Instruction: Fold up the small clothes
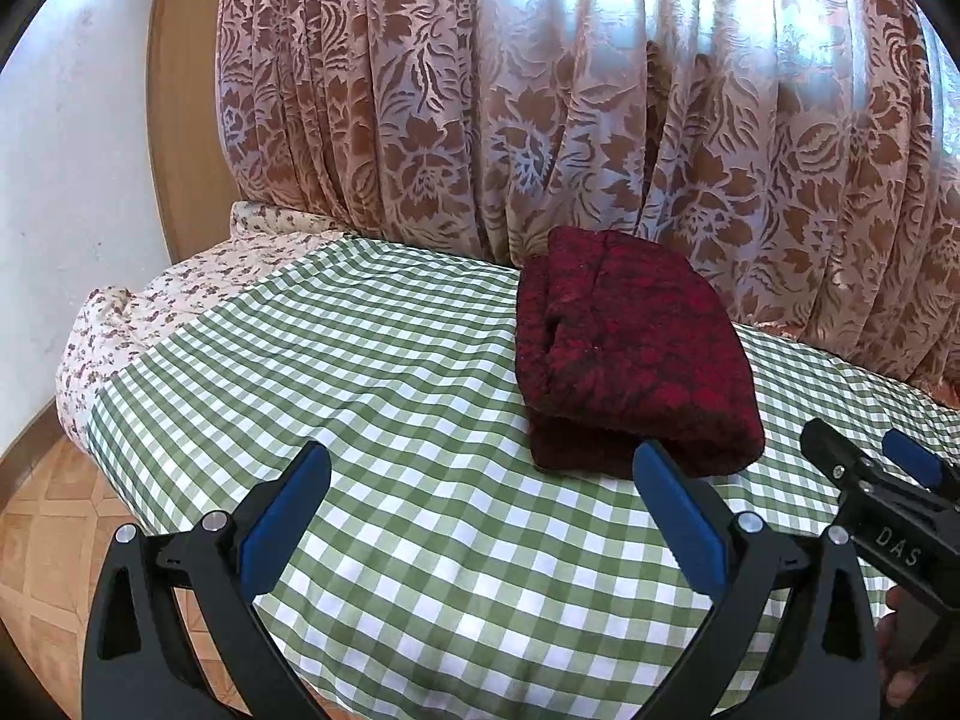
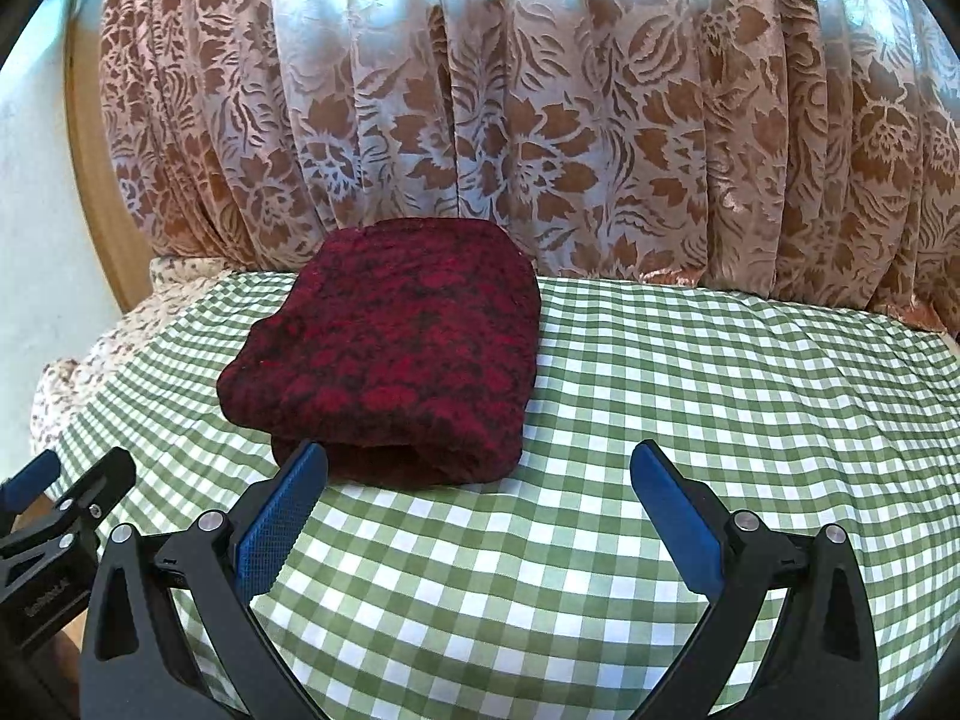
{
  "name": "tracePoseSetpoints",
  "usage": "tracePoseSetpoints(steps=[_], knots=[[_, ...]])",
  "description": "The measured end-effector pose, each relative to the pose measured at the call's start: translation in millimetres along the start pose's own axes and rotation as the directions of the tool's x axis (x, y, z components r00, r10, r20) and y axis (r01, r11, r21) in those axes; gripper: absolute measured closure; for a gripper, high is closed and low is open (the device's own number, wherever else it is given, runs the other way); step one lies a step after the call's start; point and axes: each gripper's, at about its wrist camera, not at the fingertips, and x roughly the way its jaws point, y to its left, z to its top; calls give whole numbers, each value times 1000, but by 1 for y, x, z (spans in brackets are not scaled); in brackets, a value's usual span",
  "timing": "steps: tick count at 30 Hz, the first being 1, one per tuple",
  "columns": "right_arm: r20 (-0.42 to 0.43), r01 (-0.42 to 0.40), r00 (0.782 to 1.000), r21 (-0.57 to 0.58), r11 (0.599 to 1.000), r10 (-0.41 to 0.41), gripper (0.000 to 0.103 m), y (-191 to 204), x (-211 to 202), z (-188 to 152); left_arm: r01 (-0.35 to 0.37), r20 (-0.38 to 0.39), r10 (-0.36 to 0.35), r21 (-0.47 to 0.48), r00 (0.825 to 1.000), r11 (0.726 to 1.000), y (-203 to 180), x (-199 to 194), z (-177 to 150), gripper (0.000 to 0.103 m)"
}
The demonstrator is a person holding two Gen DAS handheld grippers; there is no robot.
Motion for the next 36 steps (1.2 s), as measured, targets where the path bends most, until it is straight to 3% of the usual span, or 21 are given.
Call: tracePoseSetpoints(steps=[36], knots=[[21, -22, 1000, 3, 1000, 22, 3, 5, -13, -4, -29, 46, 29, -16, 999, 999, 1, -20, 2, 2]])
